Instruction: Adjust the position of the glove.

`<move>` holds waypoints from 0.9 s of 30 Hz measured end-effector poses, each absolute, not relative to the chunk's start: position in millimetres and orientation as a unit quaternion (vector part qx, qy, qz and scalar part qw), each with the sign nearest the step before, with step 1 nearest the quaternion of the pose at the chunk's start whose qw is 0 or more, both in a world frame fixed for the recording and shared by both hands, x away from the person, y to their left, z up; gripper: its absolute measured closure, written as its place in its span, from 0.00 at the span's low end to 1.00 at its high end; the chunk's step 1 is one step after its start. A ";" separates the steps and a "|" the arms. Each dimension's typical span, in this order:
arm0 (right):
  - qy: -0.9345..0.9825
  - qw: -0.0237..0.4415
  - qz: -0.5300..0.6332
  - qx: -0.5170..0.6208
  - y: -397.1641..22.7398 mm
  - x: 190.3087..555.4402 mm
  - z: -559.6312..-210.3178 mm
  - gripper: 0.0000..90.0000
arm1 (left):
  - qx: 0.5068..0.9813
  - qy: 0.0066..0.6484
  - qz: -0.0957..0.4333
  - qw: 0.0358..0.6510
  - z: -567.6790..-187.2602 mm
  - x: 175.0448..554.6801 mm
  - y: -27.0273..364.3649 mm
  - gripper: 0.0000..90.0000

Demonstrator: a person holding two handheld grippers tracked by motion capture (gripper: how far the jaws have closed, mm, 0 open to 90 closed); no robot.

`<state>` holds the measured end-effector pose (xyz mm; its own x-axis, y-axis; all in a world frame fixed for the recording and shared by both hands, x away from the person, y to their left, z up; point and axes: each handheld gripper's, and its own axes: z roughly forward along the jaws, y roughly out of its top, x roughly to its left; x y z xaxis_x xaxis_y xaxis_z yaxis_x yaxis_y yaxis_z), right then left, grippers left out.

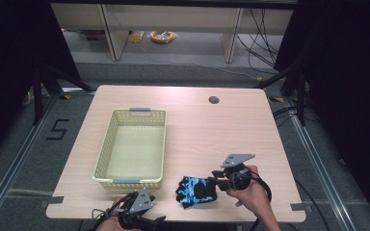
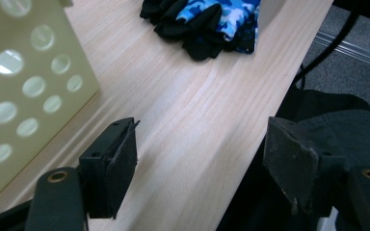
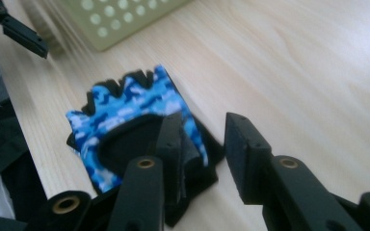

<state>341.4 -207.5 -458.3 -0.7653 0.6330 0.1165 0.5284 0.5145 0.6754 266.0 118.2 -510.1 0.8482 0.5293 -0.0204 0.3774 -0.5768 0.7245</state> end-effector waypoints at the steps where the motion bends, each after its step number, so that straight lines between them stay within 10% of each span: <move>1: 0.858 0.065 0.358 0.361 -211.8 336.9 -459.5 0.75 | 0.881 0.260 0.097 0.382 -510.3 266.3 115.5 0.31; 27: 0.806 0.027 0.393 0.442 -232.7 324.7 -490.6 0.70 | 0.885 0.236 0.112 0.386 -504.7 287.9 63.1 0.35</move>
<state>324.7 -232.7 -490.6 -0.6074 0.7339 0.3041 0.6912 0.2995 0.6577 287.9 63.1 -504.7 0.8630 0.5049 0.0158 0.3317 -0.5901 0.7361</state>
